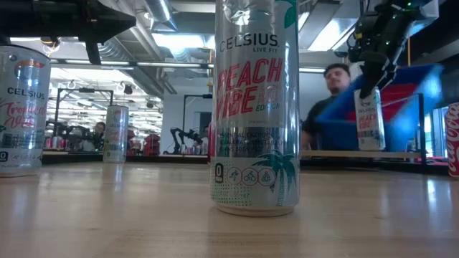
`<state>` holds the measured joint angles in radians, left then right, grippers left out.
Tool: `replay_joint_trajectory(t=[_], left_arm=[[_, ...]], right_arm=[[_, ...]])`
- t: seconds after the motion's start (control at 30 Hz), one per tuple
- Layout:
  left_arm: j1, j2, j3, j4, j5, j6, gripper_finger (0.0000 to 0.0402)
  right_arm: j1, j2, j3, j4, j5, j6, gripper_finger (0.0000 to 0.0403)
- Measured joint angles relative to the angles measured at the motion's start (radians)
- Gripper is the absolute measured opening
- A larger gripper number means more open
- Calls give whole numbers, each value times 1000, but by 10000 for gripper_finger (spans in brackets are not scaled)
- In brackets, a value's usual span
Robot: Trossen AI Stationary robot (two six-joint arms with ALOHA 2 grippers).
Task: Place canned beverage on shelf
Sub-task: Put the top white-pink soda can on the shelf, then put the red soda can on the shelf
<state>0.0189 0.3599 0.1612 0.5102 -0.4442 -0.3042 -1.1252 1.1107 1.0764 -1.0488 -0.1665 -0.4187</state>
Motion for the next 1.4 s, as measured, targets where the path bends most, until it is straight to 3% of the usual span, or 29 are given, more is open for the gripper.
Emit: replay_joint_trajectory(t=[0.33,0.6,0.67,0.77,0.87,0.93,1.17,1.27,1.4], left_arm=[[0,0,0,7,57,-1,16],[0,0,0,8,54,-1,16],[0,0,0,12,54,-1,16],[1,0,0,26,31,-1,16],[1,0,0,24,13,-1,22],[1,0,0,24,24,-1,37],[0,23,4,6,164,-31,122],[0,50,60,-64,250,-55,160],[-21,140,174,-183,346,-53,200]], right_arm=[[0,0,-6,-13,-11,3,300],[0,0,205,-155,-40,39,299],[0,-1,257,-195,-83,81,299],[39,-6,312,-208,-259,200,299],[174,-27,316,-126,-408,381,298],[319,-34,299,-41,-406,508,298],[788,-6,237,303,-91,774,298],[905,33,222,352,-6,825,298],[1038,99,222,373,30,869,298]])
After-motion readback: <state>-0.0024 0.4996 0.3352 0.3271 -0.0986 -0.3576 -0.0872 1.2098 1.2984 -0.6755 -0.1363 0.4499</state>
